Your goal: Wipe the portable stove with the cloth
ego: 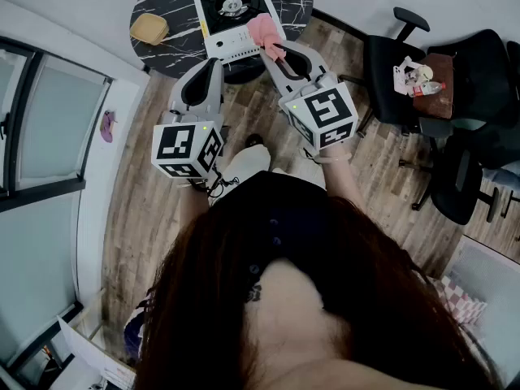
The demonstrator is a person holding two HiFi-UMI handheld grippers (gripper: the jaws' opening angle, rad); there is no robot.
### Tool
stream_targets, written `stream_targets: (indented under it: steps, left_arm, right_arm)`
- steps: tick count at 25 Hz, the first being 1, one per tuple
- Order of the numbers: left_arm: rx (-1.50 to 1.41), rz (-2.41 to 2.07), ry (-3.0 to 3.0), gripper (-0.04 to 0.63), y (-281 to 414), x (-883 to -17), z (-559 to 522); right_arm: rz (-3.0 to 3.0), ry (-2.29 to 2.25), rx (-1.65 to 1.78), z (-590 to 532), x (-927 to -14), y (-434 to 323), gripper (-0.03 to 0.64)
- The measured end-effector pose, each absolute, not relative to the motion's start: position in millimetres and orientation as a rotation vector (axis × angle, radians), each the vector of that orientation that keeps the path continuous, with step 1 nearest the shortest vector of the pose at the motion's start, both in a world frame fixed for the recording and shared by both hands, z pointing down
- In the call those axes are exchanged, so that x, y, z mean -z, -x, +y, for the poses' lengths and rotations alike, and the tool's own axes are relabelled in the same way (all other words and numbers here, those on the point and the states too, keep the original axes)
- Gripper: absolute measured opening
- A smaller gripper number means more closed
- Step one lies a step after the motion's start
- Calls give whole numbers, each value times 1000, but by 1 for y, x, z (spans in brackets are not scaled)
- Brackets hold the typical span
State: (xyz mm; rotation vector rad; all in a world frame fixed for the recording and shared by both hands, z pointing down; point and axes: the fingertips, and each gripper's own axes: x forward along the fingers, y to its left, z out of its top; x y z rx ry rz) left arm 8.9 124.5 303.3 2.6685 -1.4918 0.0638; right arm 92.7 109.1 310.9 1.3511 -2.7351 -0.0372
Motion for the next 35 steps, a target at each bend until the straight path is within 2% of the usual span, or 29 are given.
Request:
stream_targets:
  steps: [21, 35]
  left_arm:
    - [-37, -1400, -2682, 12, 40, -303, 18]
    - [-30, -1356, -2685, 12, 47, -308, -14]
  right_arm:
    - [-2730, -1385, 37, 10, -303, -42, 46]
    - [-2749, -1374, -5, -25, -308, -36, 44]
